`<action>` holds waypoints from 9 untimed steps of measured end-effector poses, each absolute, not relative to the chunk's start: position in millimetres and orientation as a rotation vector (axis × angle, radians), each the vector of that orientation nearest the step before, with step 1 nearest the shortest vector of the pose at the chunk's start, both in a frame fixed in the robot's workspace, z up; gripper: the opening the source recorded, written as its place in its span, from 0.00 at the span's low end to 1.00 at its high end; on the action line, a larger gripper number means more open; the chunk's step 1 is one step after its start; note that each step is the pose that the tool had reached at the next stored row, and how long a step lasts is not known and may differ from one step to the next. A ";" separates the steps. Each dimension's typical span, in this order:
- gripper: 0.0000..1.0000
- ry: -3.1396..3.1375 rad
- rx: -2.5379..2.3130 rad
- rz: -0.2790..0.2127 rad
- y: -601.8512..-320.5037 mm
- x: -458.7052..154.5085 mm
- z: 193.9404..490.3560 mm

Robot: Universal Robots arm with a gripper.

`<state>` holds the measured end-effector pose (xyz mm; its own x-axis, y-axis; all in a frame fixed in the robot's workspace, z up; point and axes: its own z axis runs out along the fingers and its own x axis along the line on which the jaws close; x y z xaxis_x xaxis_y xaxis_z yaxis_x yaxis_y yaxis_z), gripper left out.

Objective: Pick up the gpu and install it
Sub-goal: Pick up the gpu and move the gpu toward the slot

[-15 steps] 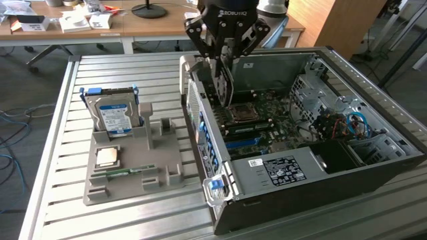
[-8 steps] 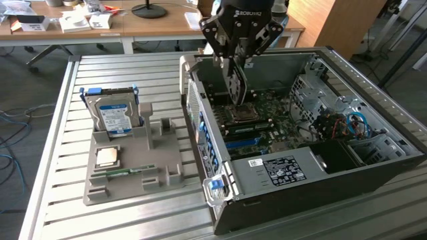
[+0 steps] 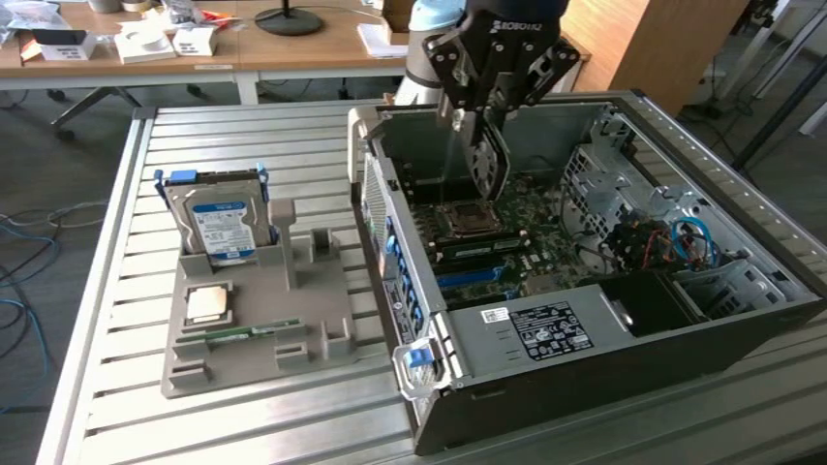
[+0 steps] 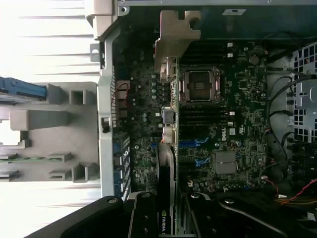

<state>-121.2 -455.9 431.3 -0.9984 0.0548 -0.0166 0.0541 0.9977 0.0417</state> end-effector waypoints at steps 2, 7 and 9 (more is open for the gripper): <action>0.26 3.122 0.085 0.065 -455.9 -114.2 431.3; 0.26 3.123 0.085 0.065 -455.9 -97.3 431.3; 0.26 3.123 0.085 0.065 -455.9 -90.3 431.3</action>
<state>-90.3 -455.9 431.3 -0.9984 0.0548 -0.0155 0.0541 0.9976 0.0420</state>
